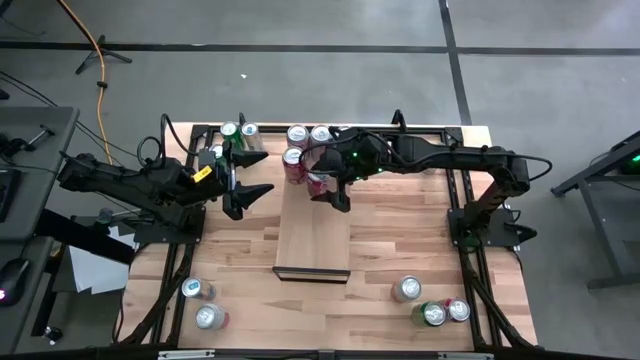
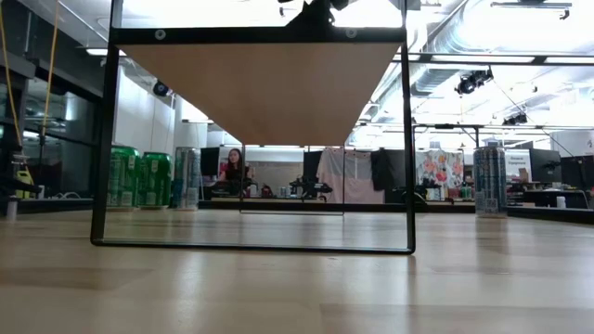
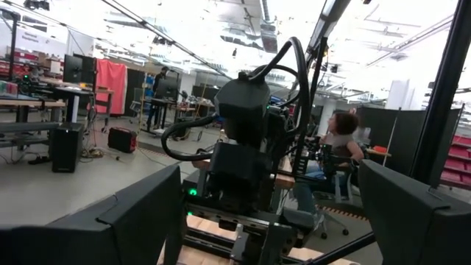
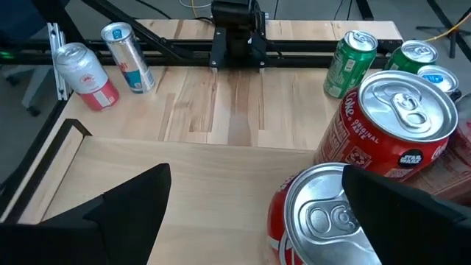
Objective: Place canned beverage on shelf
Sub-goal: Put the top red soda can on the shelf
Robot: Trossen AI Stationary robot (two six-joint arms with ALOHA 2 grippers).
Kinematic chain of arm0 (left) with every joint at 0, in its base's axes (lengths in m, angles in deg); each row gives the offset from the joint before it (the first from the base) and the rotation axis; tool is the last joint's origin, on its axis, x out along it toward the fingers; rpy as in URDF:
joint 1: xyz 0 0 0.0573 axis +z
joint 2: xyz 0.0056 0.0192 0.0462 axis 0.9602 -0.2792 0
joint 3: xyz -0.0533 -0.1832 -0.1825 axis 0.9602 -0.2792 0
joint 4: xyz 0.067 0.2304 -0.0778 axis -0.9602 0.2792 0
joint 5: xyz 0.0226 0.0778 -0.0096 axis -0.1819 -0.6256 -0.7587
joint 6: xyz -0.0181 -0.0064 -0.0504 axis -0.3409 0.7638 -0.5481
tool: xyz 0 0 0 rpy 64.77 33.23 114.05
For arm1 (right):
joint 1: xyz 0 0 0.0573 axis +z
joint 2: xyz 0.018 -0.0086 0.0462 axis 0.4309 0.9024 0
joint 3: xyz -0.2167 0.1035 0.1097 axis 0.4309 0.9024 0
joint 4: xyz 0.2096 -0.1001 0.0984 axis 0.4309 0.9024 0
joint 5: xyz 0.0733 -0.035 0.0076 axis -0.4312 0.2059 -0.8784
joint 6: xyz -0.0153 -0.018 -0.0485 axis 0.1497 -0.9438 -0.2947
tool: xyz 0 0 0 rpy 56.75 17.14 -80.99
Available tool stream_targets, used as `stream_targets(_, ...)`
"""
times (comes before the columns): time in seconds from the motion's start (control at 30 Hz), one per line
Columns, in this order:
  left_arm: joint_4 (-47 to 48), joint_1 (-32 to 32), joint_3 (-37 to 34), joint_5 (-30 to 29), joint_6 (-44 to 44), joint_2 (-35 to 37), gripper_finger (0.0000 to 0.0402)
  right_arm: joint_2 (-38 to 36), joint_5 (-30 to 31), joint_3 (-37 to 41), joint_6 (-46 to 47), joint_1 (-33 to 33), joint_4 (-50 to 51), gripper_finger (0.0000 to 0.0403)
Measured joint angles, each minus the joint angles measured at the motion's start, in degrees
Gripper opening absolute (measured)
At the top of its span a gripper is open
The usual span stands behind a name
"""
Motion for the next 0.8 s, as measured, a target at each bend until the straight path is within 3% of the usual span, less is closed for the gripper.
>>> stream_targets(0.17, 0.00, -0.01, 0.00, 0.02, 0.00, 0.00, 0.0348, 0.00, 0.19, 0.00, -1.03, 0.00, -0.13, 0.0387)
stream_targets(0.37, -0.02, 0.01, 0.00, 0.02, 0.00, 0.00, 0.0348, 0.00, 6.04, 0.00, -1.38, -0.50, -0.17, 0.0387)
stream_targets(0.8, -0.02, 0.01, 0.00, 0.00, 0.00, 0.00, 0.0348, 2.11, 2.63, -0.02, -1.40, -2.29, 3.33, 0.0387)
